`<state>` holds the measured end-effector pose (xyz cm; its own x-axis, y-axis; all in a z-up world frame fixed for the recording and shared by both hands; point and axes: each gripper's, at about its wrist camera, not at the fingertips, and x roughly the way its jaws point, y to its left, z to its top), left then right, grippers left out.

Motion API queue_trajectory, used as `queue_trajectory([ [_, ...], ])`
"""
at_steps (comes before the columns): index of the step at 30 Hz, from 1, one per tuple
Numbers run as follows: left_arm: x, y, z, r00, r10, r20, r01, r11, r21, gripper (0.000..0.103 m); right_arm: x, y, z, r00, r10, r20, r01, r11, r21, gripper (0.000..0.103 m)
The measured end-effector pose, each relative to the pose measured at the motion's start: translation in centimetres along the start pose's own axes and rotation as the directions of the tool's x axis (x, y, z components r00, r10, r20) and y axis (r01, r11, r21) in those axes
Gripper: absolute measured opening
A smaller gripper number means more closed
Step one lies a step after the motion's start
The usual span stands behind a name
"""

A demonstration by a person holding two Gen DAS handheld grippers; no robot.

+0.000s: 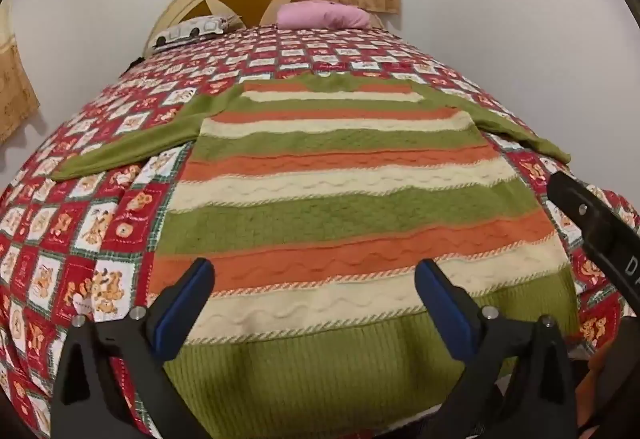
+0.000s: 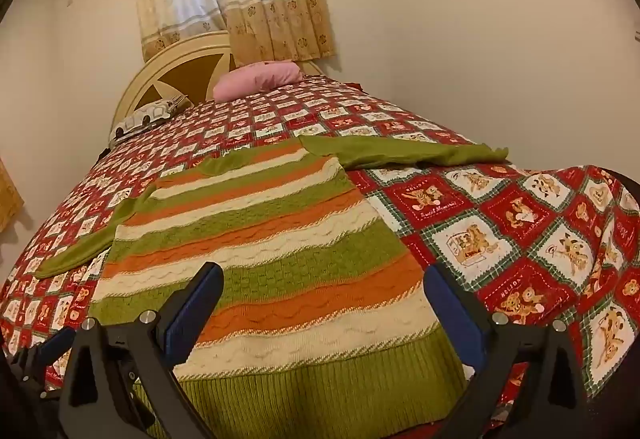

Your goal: Fold small clothes

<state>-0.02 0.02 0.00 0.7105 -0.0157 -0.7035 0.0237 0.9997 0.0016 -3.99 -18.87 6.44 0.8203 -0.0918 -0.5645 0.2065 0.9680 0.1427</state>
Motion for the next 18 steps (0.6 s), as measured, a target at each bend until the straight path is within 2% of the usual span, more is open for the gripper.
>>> queue_trajectory([
  [4,-0.3,0.1,-0.3,0.998,-0.063,0.017,0.063,0.998,-0.006,0.097,0.0,0.1,-0.1,1.0,0.0,0.011,0.0,1.0,-0.011,0.1],
  [6,0.1,0.5,-0.4,0.998,-0.058,-0.005,0.058,0.998,-0.031,0.097,0.5,-0.2,-0.6,1.0,-0.004,0.004,0.004,1.0,-0.002,0.1],
  [8,0.7,-0.7,0.1,0.999,-0.023,-0.033,0.022,1.0,-0.017,0.097,0.7,-0.1,-0.6,1.0,-0.008,-0.002,0.008,1.0,-0.005,0.1],
  [18,0.6,1.1,-0.4,1.0,-0.022,-0.015,0.022,0.999,-0.04,0.097,0.7,0.4,-0.7,1.0,-0.009,-0.011,0.009,1.0,-0.009,0.1],
])
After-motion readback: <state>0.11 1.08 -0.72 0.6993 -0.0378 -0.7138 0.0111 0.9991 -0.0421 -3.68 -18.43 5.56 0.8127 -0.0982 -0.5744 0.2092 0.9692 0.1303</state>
